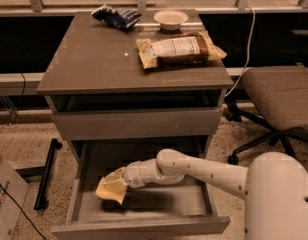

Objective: Pick sponge from middle drawer and place on counter

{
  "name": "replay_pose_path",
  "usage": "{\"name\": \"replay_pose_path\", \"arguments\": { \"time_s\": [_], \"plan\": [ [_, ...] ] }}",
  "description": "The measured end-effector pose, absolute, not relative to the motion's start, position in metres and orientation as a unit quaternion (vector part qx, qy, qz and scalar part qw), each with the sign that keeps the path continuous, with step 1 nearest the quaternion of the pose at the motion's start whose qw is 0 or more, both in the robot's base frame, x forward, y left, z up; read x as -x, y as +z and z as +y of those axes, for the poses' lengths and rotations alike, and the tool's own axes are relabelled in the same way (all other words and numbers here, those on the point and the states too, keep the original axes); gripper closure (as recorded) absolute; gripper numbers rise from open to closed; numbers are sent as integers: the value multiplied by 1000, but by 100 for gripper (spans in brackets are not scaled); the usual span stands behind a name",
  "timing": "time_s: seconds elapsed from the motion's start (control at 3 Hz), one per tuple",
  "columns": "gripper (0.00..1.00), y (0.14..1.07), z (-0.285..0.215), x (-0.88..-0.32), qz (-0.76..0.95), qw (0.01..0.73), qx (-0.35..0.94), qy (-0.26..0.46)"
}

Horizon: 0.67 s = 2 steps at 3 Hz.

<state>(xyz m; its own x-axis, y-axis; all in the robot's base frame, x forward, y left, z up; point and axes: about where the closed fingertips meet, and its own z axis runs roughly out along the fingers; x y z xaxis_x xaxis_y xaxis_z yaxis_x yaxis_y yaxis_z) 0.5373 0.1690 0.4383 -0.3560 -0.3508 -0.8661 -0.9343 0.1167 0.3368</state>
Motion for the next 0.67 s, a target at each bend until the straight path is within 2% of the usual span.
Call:
{"name": "replay_pose_path", "arguments": {
  "time_s": [0.67],
  "plan": [
    [100, 556, 71, -533, 670, 396, 460, 427]
  ]
}}
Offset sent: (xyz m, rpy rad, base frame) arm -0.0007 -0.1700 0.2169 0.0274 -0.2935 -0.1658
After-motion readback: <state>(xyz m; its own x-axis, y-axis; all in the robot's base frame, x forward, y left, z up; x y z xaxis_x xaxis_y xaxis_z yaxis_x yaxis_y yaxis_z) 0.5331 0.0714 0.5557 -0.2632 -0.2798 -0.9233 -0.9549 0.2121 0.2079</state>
